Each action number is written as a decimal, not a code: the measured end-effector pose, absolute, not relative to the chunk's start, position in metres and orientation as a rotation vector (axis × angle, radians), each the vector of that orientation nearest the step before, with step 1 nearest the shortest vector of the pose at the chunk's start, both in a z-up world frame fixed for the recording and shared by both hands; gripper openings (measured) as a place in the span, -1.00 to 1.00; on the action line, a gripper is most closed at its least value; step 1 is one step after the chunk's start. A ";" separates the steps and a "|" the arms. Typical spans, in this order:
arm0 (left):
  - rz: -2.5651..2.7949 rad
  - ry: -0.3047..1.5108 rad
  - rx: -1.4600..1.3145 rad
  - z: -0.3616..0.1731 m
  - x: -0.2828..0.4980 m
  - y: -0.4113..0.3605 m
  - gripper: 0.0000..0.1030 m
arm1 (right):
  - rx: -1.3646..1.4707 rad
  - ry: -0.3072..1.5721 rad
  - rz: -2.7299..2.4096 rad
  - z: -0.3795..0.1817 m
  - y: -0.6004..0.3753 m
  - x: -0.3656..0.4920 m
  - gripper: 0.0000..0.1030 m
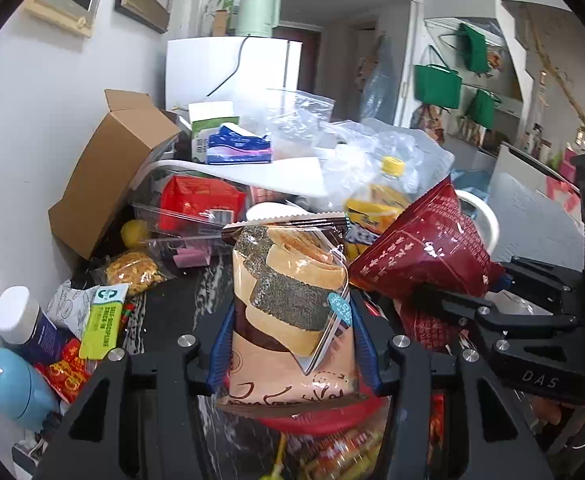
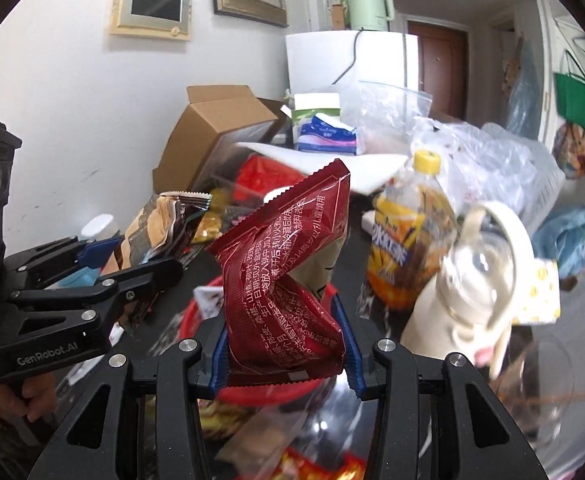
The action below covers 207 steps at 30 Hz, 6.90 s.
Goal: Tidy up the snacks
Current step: 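Lower the red bag into the basket with the right tool while the left holds the seaweed bag, then open the left tool to drop the beige seaweed bag into the red basket, then withdraw both open tools from the basket toward the red candy packets, then grasp a red candy packet with the right tool while the left tool grasps another red packet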
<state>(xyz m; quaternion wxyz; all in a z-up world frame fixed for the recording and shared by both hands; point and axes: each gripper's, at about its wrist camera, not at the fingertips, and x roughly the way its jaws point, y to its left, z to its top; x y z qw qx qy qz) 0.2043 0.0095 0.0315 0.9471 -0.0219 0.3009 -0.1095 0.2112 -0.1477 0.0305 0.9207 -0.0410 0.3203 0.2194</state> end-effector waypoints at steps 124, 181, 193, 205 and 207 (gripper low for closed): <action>-0.280 0.637 0.071 0.025 0.053 -0.022 0.46 | -0.100 0.711 0.336 0.016 -0.173 0.052 0.25; -0.397 0.865 0.083 -0.080 0.102 -0.071 0.46 | 0.055 0.999 0.275 -0.101 -0.232 0.136 -0.36; -0.529 0.941 0.170 -0.097 0.123 -0.109 0.46 | 0.124 0.993 0.223 -0.100 -0.266 0.114 -0.34; -0.515 0.983 0.212 -0.107 0.122 -0.116 -0.46 | 0.094 0.977 0.219 -0.101 -0.265 0.098 -0.34; -0.518 0.985 0.202 -0.106 0.117 -0.114 -0.50 | 0.093 0.978 0.233 -0.101 -0.263 0.094 -0.34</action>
